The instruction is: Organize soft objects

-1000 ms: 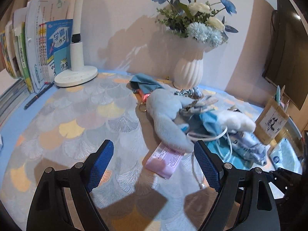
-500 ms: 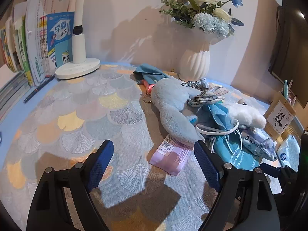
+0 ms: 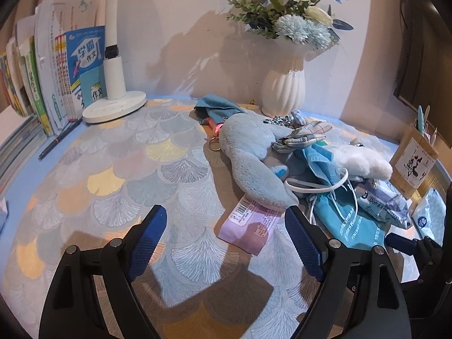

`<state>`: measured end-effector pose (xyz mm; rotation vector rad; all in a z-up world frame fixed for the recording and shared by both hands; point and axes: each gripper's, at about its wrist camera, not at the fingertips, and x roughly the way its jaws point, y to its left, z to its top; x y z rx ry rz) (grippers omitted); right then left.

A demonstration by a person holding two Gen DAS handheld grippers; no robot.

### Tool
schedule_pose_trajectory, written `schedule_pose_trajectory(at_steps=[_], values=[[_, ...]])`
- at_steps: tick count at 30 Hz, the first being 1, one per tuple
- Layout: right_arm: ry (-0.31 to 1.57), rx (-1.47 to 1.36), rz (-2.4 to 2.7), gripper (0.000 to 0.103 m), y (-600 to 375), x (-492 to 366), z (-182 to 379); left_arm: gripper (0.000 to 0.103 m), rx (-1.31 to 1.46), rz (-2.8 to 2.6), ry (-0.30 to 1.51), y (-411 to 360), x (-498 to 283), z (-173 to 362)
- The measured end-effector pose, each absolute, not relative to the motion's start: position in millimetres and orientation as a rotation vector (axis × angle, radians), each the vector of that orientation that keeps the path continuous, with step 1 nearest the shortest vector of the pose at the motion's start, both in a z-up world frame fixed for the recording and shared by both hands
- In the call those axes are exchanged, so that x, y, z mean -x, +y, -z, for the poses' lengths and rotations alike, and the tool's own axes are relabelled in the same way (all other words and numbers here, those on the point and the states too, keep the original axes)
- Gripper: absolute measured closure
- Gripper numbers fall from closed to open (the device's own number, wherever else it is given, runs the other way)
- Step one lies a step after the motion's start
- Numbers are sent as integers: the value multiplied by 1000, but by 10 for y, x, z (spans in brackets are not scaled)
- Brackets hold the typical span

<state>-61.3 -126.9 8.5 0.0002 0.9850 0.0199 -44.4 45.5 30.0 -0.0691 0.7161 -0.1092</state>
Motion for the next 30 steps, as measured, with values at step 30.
schedule_pose_trajectory(at_steps=[30], values=[[985,0,-20,0,-1261,609,-95,18,71,123,719,441,449,-296]])
